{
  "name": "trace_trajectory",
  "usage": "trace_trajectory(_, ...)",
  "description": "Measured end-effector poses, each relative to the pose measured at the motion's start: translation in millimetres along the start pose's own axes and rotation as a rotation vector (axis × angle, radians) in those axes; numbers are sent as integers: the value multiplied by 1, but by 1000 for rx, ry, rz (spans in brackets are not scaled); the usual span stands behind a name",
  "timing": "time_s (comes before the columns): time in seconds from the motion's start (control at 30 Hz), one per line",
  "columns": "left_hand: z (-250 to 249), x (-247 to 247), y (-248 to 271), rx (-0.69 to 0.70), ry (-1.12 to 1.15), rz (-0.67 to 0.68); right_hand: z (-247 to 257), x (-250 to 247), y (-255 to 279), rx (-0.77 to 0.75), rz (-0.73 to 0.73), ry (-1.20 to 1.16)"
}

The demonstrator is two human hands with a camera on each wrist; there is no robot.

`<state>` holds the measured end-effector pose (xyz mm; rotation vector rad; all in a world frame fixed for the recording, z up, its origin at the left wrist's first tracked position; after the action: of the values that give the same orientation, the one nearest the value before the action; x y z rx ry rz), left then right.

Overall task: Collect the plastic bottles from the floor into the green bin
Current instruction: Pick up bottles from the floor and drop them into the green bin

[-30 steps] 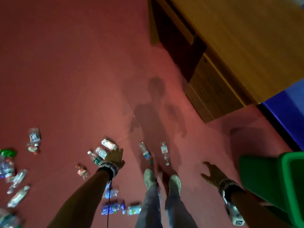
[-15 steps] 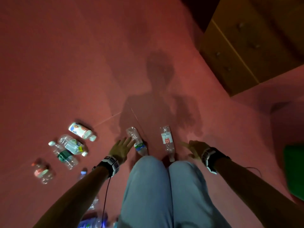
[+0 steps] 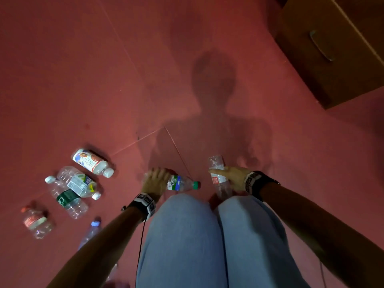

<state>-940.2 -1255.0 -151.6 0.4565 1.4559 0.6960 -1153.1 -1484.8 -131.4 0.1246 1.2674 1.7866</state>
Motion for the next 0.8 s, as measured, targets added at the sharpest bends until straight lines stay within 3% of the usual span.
trace_trajectory(0.07, 10, -3, 21, -105, 169, 27, -4, -6, 15, 86, 27, -33)
trace_trajectory(0.23, 26, -65, 111, -311, 311, 139, -18, -35, 82, 143, -151, -156)
trace_trajectory(0.37, 35, -132, 196, -451, 361, 132, 27, -95, 208, 345, -345, -290)
trace_trajectory(0.47, 33, -206, 256, -517, 394, 154, 63, -127, 301, 293, -540, -338)
trace_trajectory(0.6, 21, -325, 327, -475, 446, 65, 118, -168, 418, 292, -617, -441)
trace_trajectory(0.7, 8, -413, 367, -435, 617, -71, 164, -201, 510, 318, -724, -587)
trace_trajectory(0.8, -14, -507, 400, -346, 835, -169, 215, -217, 598, 276, -700, -797)
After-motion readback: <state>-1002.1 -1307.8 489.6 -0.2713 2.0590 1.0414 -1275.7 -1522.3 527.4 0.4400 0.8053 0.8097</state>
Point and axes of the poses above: each hand's wrist, its own y-axis away from the middle knuckle, its own x-axis out of the palm, z = x × y, the point moved 5 cm from there along -y, towards the middle knuckle, and after that the axes turned 5 degrees about z, right-handed, at the moved point
